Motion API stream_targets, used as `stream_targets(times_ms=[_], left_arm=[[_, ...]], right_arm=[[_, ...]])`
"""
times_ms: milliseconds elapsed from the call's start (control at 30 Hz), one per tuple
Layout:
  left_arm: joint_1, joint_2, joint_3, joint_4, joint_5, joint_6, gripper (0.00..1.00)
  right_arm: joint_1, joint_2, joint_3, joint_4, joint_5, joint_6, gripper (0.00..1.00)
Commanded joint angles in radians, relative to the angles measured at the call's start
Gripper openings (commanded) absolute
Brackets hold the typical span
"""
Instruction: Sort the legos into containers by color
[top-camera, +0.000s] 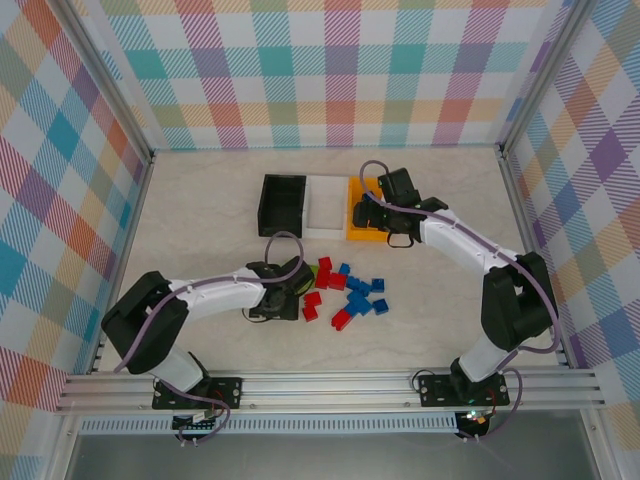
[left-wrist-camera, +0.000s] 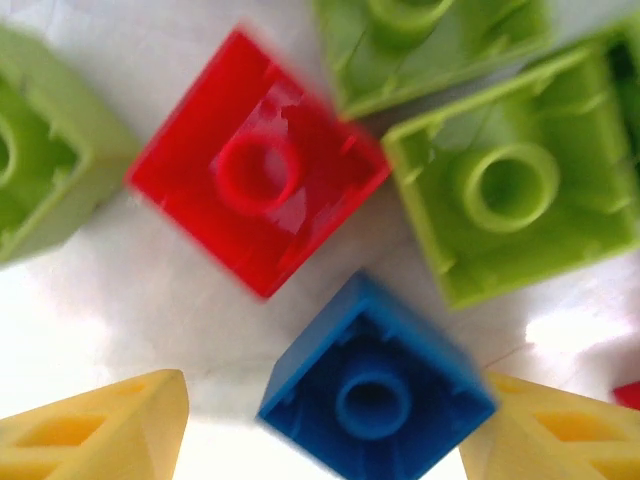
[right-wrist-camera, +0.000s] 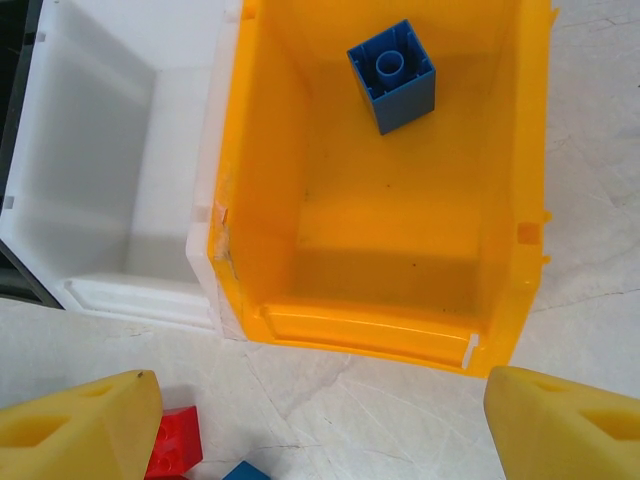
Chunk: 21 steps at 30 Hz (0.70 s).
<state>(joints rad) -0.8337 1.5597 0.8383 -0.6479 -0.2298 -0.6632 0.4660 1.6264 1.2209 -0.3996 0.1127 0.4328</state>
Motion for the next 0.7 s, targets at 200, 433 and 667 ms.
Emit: stream_targets(times_ms=[200, 433, 667], left_arm=[[-0.008, 0.051, 0.048, 0.028, -0.039, 0.051, 0.55], [-0.009, 0.028, 0.022, 0.037, -0.040, 0.038, 0.41], [-0.012, -0.074, 0.110, 0.001, -0.014, 0.028, 0.36]], right_arm=[[-0.006, -0.039, -0.021, 0.006, 0.025, 0.000, 0.84], [-0.013, -0.055, -0.035, 0.011, 0.034, 0.008, 0.84], [-0.053, -0.116, -0.081, 0.009, 0.081, 0.047, 0.83]])
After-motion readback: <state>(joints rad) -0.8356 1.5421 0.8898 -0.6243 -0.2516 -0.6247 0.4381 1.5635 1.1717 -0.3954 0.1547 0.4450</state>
